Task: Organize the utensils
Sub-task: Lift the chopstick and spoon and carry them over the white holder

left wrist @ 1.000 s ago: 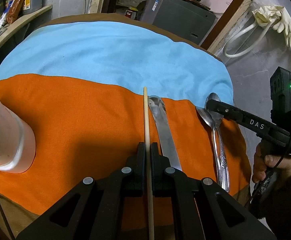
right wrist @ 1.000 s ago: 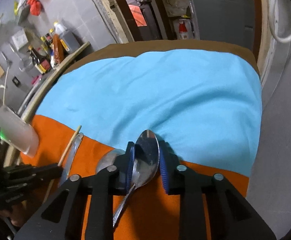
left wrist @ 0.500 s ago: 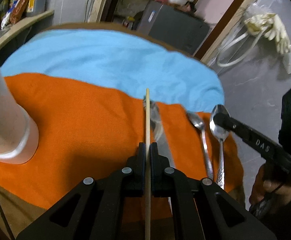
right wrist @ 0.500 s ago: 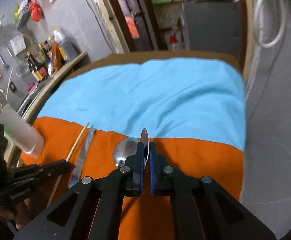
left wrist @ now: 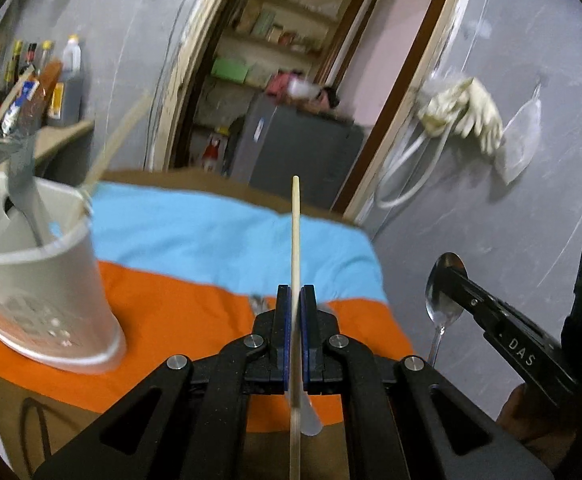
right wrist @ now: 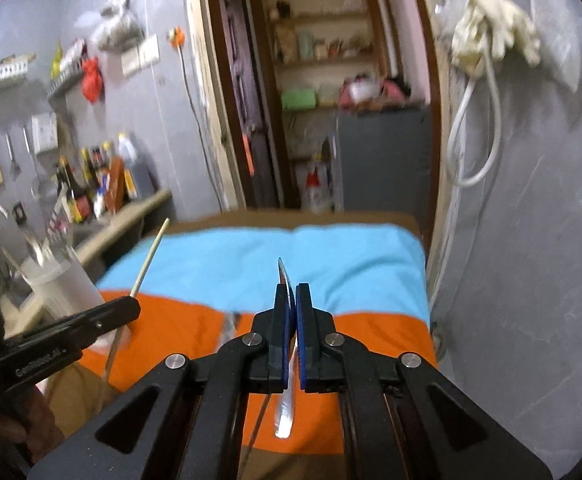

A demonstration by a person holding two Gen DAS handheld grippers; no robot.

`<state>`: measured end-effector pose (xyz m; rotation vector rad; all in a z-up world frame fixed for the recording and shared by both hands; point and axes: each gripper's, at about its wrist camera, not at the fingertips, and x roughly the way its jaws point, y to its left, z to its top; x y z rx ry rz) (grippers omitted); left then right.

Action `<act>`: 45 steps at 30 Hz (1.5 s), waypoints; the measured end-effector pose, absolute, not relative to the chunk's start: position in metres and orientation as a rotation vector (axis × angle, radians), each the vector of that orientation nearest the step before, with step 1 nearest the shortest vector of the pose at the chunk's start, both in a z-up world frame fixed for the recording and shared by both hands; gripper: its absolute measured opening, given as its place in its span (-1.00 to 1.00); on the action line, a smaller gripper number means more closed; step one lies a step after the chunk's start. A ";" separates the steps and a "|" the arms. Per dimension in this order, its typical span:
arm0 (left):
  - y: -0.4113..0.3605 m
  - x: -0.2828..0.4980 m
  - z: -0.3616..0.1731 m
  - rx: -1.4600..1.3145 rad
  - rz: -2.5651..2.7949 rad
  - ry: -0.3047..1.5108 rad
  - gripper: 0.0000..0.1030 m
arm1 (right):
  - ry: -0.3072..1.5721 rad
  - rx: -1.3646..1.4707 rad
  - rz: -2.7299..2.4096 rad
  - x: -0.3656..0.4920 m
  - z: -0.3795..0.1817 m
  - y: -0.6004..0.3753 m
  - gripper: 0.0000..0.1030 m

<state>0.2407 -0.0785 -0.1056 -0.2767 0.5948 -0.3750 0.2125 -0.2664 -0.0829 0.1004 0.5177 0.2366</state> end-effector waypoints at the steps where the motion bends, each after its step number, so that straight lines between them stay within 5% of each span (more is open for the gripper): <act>1: -0.072 0.239 -0.099 -0.290 -0.375 0.573 -0.96 | 0.497 0.104 0.237 0.209 -0.078 -0.264 -0.98; 14: 0.058 0.223 -0.019 -0.375 -0.235 0.306 -0.96 | 0.218 0.205 0.349 0.203 0.005 -0.194 -0.98; 25: 0.191 0.250 -0.032 -0.519 -0.040 0.145 -0.96 | 0.073 0.184 0.463 0.226 0.032 -0.114 -0.98; 45: 0.180 0.243 -0.088 -0.433 0.016 0.033 -0.95 | 0.094 0.080 0.519 0.249 -0.016 -0.061 -0.98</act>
